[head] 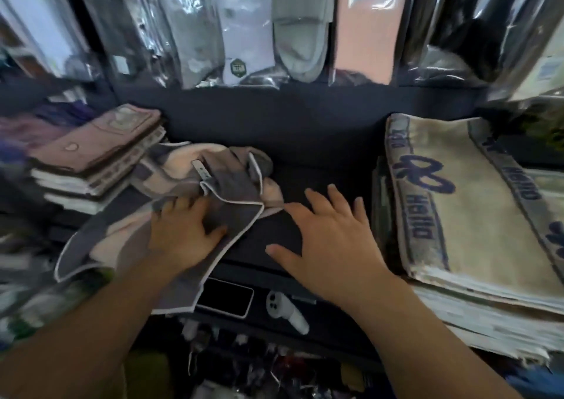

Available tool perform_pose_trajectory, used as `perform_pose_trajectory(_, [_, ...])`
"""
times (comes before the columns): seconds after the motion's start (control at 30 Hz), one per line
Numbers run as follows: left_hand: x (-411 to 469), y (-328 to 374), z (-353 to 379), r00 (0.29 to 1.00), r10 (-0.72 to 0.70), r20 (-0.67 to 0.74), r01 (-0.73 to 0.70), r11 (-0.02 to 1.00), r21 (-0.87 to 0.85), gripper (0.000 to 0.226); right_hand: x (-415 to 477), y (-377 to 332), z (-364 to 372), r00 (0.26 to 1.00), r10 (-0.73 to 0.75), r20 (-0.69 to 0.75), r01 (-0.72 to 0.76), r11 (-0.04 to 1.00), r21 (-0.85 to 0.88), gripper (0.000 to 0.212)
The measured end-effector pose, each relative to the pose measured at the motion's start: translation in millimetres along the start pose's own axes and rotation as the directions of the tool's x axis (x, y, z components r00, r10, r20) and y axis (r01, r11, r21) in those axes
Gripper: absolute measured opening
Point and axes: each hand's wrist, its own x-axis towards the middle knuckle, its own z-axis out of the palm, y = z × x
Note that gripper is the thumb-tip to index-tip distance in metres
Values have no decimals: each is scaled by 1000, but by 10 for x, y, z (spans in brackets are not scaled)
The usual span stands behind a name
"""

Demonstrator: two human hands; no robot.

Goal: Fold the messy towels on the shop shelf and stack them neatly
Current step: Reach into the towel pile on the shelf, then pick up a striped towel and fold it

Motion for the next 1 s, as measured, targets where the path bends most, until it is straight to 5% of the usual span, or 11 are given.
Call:
perform_pose_trajectory(0.13, [-47,-529,77,990,-134,45,138,984,-111,85,357,-133,382,996,-3,91,-4,997,77,78])
perform_pose_trajectory(0.47, [8,-986,211,999,-39,18,42,956,-290,101,1171,-536,1058,985,-101,139,70,975,211,74])
perform_pose_trajectory(0.6, [68,-1136,163,995,-81,-63,32,829,-558,64,1187,-580,1284,988,-66,139,56,995,79,70])
perform_pose_trajectory(0.77, [189,-1259,171,992,-57,-108,-22,786,-618,11,1168,-605,1323,994,-38,106,35,999,30,69])
perform_pose_trajectory(1.0, [358,-1004,-329,972,-170,-161,-56,499,-865,24,1140,-581,1317,999,-37,34,34,995,93,80])
